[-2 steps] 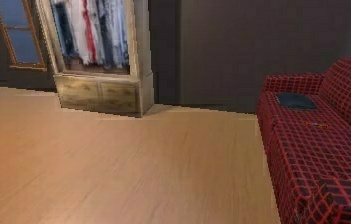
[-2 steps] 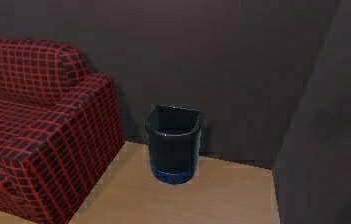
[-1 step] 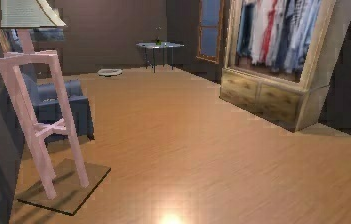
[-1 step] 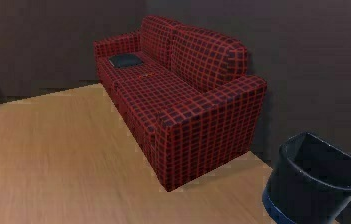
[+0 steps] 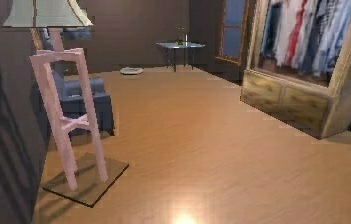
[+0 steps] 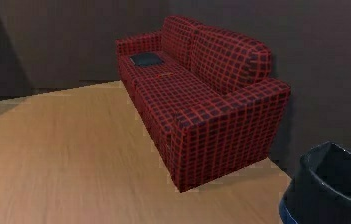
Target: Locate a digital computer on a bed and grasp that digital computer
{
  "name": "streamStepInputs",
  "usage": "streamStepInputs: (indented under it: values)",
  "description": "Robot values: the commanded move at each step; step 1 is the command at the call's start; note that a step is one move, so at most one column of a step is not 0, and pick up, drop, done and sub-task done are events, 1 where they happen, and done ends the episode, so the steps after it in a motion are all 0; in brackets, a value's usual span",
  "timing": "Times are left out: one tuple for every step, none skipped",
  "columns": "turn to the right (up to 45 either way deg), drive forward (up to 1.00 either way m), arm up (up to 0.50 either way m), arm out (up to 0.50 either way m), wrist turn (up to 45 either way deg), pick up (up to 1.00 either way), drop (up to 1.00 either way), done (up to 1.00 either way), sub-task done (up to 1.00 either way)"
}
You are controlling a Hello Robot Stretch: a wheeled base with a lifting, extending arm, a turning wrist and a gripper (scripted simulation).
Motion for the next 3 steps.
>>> streamStepInputs:
  values:
    - [0.0, 0.1, 0.0, 0.0, 0.0, 0.0, 0.0, 0.0, 0.0]
    - [-45.0, 0.0, 0.0, 0.0, 0.0, 0.0, 0.0, 0.0, 0.0]
    - [-33.0, 0.0, 0.0, 0.0, 0.0, 0.0, 0.0, 0.0, 0.0]
